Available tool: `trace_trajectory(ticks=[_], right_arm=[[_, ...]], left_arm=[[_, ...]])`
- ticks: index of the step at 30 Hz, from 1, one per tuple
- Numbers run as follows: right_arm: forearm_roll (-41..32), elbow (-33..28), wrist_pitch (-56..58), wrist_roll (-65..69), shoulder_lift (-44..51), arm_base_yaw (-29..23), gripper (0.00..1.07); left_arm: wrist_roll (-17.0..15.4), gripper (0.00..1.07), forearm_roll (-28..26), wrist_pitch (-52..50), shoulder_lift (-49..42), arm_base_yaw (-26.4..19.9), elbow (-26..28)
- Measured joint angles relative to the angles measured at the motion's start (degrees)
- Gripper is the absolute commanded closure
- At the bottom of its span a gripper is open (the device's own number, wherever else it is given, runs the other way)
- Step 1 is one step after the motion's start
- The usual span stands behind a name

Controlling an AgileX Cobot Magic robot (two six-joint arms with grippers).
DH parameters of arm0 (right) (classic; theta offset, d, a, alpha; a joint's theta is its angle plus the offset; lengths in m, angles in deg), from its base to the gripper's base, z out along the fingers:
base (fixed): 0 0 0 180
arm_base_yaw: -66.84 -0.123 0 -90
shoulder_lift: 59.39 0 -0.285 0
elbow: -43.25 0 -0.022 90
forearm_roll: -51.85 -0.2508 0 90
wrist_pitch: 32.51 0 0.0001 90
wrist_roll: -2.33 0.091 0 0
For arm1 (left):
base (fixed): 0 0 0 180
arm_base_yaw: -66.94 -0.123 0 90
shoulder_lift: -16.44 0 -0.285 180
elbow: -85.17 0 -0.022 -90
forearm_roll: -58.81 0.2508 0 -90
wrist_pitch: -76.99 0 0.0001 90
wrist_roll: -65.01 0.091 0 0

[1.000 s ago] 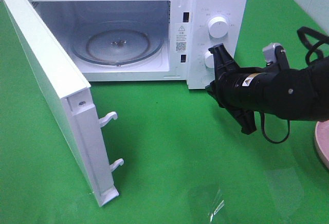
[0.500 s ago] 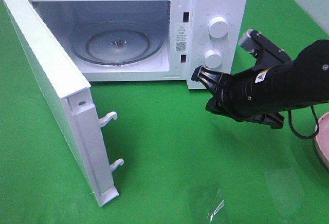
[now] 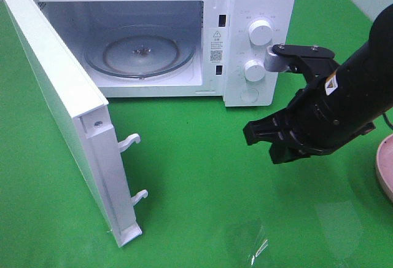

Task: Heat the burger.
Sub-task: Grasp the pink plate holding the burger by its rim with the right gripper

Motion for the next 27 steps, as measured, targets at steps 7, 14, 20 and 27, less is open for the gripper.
trace_trajectory(ticks=[7, 14, 20, 27], right_arm=[[3.84, 1.49, 9.11, -1.60, 1.32, 4.93, 0.69], [5.84, 1.49, 14.44, -9.40, 4.93, 12.32, 0.25], [7.45, 1.49, 16.50, -10.43, 6.76, 17.07, 0.18], [10.77, 1.49, 17.99, -10.54, 6.76, 21.54, 0.20]], left_arm=[[0.00, 0.07, 0.00, -0.06, 0.00, 0.00, 0.00], [0.00, 0.07, 0.00, -0.06, 0.00, 0.00, 0.00], [0.00, 0.07, 0.00, -0.06, 0.00, 0.00, 0.00], [0.00, 0.07, 0.00, -0.06, 0.00, 0.00, 0.00]])
